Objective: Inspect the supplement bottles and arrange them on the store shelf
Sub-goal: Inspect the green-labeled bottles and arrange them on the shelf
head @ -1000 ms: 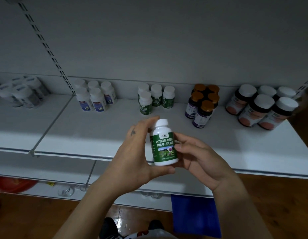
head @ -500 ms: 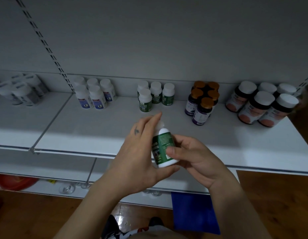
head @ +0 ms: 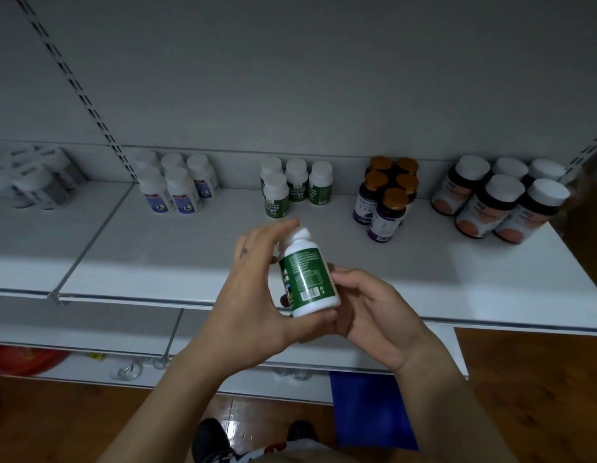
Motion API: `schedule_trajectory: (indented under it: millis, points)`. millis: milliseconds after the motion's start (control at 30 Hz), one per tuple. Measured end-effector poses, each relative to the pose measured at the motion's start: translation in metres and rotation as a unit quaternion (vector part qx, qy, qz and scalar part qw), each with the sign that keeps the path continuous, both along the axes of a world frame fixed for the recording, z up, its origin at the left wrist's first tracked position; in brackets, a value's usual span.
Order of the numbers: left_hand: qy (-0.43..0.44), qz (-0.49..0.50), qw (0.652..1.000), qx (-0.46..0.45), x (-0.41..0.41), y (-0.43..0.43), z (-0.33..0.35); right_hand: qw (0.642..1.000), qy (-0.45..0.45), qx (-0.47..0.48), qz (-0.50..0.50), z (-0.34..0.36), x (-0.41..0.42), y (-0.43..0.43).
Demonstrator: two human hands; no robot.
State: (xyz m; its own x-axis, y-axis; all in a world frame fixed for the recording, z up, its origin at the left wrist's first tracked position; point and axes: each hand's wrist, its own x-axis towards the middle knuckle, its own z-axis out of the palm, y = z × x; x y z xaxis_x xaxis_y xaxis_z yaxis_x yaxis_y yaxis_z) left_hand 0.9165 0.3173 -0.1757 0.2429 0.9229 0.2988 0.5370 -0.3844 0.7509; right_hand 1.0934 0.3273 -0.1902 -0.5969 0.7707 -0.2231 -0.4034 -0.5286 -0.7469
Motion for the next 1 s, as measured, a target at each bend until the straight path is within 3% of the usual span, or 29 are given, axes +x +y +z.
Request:
schedule_trajectory:
  millis: [167, 367, 667, 800, 1000]
  points:
    - [0.022, -0.024, 0.999, -0.022, 0.002, 0.001, 0.000, 0.997, -0.052, 0.014, -0.055, -0.005, 0.000, 0.001]
    - [0.074, -0.009, 0.997, 0.014, 0.000, 0.005, -0.004, 0.989, -0.128, 0.037, -0.063, -0.004, -0.004, 0.001]
    - [-0.002, 0.024, 0.999, -0.048, -0.004, 0.000, -0.004, 0.999, -0.021, -0.025, -0.040, -0.001, -0.006, 0.000]
    - [-0.020, 0.006, 0.998, -0.059, -0.006, -0.001, -0.005, 0.996, -0.058, 0.024, -0.065, -0.001, -0.007, 0.001]
    - [0.021, 0.000, 0.999, -0.044, -0.007, -0.002, -0.008, 0.993, -0.092, 0.042, -0.058, 0.003, -0.011, -0.001]
